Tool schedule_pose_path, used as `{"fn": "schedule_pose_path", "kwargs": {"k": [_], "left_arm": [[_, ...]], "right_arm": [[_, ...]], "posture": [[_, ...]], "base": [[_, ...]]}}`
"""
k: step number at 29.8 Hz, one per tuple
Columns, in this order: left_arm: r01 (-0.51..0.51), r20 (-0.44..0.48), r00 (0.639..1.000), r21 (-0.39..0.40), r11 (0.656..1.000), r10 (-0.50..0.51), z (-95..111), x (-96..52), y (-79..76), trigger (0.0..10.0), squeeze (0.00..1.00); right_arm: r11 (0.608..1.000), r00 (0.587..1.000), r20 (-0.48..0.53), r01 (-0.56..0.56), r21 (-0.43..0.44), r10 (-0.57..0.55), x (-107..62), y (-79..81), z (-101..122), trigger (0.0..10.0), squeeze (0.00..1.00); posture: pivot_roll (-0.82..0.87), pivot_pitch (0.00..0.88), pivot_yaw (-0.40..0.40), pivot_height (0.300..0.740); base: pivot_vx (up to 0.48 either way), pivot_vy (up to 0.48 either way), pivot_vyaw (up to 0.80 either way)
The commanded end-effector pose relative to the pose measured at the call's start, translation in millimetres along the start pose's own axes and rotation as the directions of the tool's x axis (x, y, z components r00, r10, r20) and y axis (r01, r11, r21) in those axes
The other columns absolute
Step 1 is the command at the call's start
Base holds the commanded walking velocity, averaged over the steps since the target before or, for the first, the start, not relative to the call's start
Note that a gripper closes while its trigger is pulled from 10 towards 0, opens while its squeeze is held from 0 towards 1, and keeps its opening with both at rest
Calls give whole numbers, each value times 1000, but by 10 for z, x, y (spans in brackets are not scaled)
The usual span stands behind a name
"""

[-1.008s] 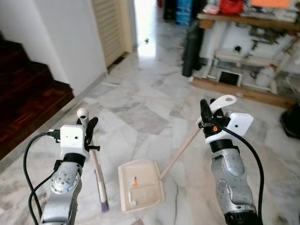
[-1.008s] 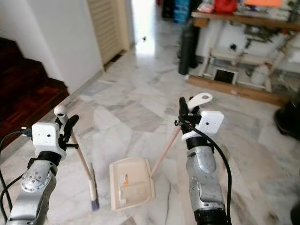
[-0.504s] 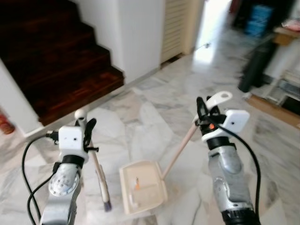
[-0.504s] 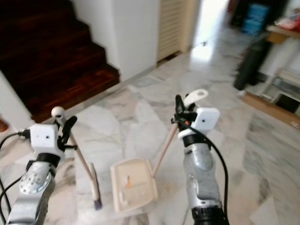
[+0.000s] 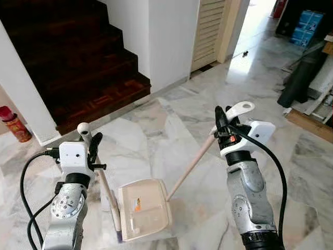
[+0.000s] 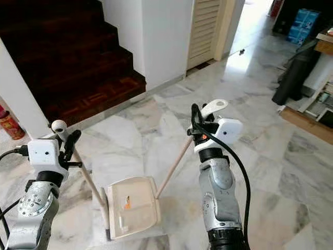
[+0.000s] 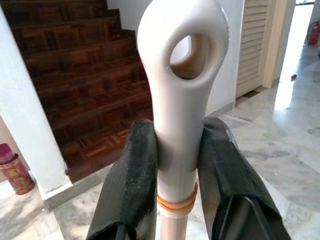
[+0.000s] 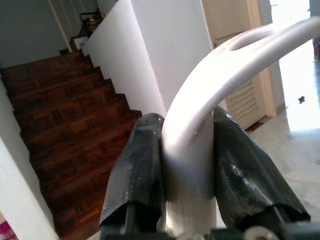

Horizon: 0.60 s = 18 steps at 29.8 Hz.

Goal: Sweep floor

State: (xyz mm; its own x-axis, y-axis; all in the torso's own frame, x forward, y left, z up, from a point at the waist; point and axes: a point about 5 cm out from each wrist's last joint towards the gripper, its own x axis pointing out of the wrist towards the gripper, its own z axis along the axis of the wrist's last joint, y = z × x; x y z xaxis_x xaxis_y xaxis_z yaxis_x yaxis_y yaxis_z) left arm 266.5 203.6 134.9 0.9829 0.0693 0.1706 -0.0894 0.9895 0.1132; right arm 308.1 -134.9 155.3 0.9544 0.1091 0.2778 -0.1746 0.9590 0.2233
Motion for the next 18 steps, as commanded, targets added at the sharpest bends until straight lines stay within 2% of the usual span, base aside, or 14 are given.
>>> {"fn": "schedule_pose_path", "kwargs": {"k": [1,10,13,18], "left_arm": [[-5,63,998,2,1000,5,148,28,0,10000,0],[-3,52,999,-9,1000,3,133,7,-33,10000,0],[-1,53,999,-7,1000,1,137,11,-31,10000,0],[3,49,999,1,1000,-3,138,4,-23,10000,0]], "right_arm": [[1000,998,59,-25,7,24,52,64,135,10000,0],[999,998,58,-38,1,38,56,62,154,10000,0],[998,997,60,-54,-29,55,54,78,159,10000,0],[999,997,61,-49,-5,50,44,86,156,10000,0]], "posture": [[-11,28,-12,740],[-16,36,-13,740],[-15,41,-10,740],[-16,45,-9,740]], "base": [[0,247,0],[0,300,0],[0,310,794],[0,306,794]]}}
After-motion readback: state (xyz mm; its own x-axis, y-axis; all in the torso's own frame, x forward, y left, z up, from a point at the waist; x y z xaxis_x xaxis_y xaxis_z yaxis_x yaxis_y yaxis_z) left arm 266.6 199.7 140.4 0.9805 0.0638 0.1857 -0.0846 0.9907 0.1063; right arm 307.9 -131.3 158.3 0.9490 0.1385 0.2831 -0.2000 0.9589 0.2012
